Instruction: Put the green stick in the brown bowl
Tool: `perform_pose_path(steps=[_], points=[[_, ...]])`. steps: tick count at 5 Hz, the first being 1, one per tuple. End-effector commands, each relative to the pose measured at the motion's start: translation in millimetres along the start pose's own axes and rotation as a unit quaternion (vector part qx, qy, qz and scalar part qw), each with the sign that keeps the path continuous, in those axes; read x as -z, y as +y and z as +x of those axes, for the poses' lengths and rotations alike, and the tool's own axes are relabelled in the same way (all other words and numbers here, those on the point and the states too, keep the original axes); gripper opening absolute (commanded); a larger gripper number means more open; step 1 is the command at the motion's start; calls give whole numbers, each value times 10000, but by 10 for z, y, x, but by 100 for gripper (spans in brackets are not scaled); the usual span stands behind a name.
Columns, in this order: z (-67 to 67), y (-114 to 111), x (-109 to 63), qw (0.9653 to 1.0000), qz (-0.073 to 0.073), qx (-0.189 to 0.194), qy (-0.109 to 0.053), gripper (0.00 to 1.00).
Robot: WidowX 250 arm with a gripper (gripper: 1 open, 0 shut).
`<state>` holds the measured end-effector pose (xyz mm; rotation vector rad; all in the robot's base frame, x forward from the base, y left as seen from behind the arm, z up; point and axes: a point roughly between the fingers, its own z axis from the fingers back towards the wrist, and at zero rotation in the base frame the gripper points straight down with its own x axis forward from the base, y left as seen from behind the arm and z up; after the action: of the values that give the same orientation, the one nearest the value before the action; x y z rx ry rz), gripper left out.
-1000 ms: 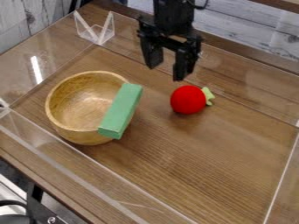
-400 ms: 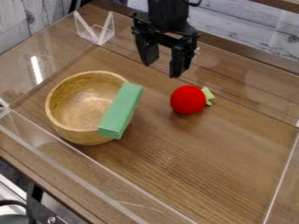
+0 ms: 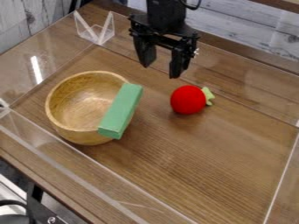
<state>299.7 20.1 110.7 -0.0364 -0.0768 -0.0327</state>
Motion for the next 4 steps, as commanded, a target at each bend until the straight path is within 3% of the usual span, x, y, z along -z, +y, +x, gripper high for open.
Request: perform_pose_path(steps=[1, 2, 3, 4], points=[[68, 92, -157, 9995, 80, -54, -314, 100], [85, 87, -142, 9993, 110, -169, -300, 100], [104, 57, -116, 9993, 108, -255, -252, 0], [124, 8, -124, 9996, 90, -202, -187, 100]])
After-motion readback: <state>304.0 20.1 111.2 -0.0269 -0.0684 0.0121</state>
